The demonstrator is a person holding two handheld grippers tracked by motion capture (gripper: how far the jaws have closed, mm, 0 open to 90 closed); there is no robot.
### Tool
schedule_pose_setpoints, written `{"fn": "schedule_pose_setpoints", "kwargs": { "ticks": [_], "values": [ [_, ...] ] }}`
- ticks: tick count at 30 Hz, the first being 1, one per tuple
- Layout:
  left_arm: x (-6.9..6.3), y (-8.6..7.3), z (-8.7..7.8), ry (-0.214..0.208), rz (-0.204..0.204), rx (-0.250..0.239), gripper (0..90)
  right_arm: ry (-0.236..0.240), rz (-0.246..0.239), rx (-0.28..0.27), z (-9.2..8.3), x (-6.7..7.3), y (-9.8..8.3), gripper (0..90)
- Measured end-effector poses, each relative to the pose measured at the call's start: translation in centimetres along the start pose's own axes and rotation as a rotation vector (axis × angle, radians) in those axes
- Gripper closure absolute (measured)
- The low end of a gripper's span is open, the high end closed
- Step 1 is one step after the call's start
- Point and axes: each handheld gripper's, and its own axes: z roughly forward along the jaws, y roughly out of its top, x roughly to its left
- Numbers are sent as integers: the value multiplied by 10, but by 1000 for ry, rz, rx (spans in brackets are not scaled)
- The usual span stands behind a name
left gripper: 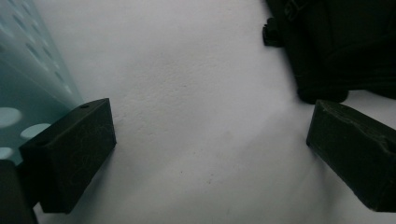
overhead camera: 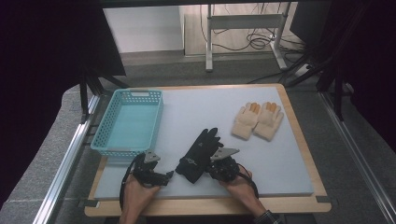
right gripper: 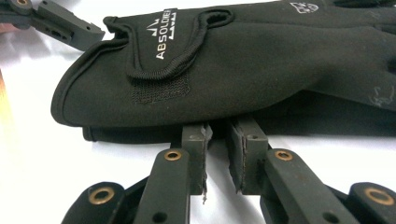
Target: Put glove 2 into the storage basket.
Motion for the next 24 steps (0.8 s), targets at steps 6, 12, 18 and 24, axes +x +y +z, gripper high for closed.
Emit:
{"fn": "schedule_pose_setpoints", "kwargs": {
  "ticks": [6,12,18,24],
  "values": [
    [1,0,0,-5,-5,-2,14,12,-3,-3,-3,-1,-2,712],
    [1,0,0,-5,-4,-2,14,-32,9,-15,-21,-14,-8,646],
    [1,0,0,-5,-4,-2,14,-103,52,-34,-45,-39,-17,499],
    [1,0,0,-6,-10,-1,13,-175,84,-27,-66,-67,-32,335]
  ]
}}
